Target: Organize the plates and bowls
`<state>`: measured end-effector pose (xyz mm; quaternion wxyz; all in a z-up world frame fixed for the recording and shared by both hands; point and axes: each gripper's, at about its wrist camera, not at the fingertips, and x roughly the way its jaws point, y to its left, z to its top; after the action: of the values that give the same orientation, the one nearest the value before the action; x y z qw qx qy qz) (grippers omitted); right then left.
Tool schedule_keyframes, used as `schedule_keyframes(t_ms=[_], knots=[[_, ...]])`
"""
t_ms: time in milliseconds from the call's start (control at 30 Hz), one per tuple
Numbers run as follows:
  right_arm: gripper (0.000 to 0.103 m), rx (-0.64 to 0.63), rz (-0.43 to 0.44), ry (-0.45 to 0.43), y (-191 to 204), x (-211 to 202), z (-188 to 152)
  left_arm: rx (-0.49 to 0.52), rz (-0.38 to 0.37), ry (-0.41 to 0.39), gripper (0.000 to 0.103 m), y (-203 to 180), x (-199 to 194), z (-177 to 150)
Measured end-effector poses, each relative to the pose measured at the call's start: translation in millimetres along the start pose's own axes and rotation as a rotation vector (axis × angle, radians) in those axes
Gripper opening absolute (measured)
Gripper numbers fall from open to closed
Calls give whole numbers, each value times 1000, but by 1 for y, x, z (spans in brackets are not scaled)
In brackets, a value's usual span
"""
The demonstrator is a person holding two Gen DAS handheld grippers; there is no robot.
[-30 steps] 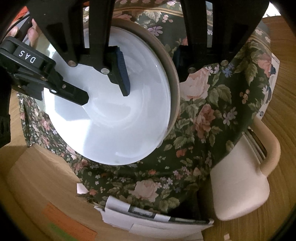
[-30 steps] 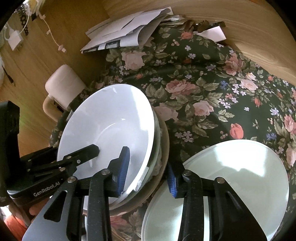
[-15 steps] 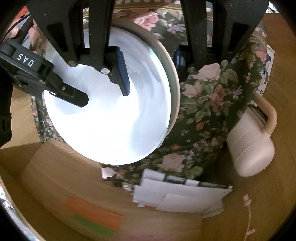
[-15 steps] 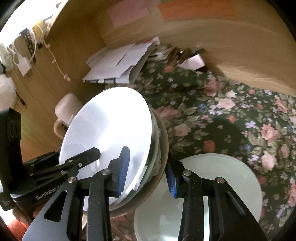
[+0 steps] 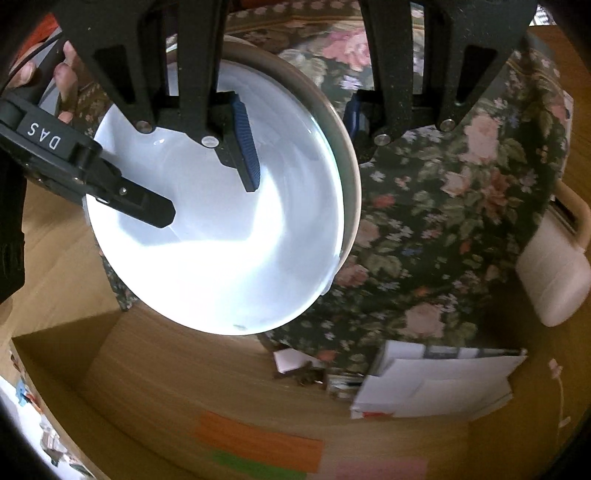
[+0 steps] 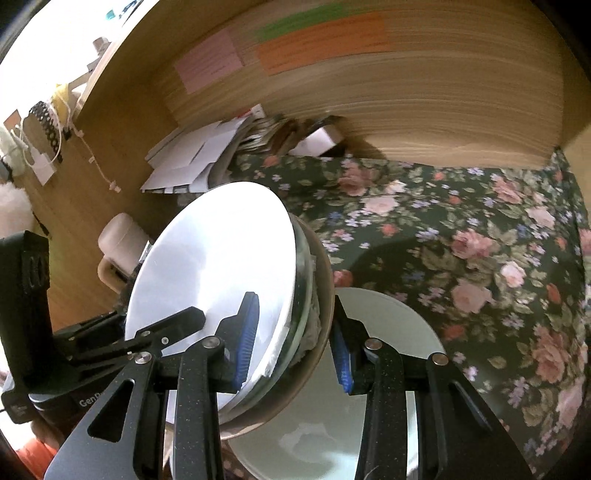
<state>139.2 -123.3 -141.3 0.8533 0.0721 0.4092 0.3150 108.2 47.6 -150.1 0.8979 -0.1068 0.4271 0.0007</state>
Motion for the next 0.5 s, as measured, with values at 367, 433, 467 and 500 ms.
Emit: schedule_keyframes(t_ms=[367, 433, 467, 500], knots=[[34, 55, -14, 17, -34, -12, -17, 24, -24, 39, 41, -28, 17, -11], [34, 63, -18, 25, -39, -12, -20, 22, -33, 56, 41, -30, 22, -14], [34, 69, -19, 31, -42, -12, -21, 20, -36, 64, 41, -32, 24, -16], [34, 76, -18, 37, -44, -11, -23, 19, -39, 71, 41, -33, 26, -17]])
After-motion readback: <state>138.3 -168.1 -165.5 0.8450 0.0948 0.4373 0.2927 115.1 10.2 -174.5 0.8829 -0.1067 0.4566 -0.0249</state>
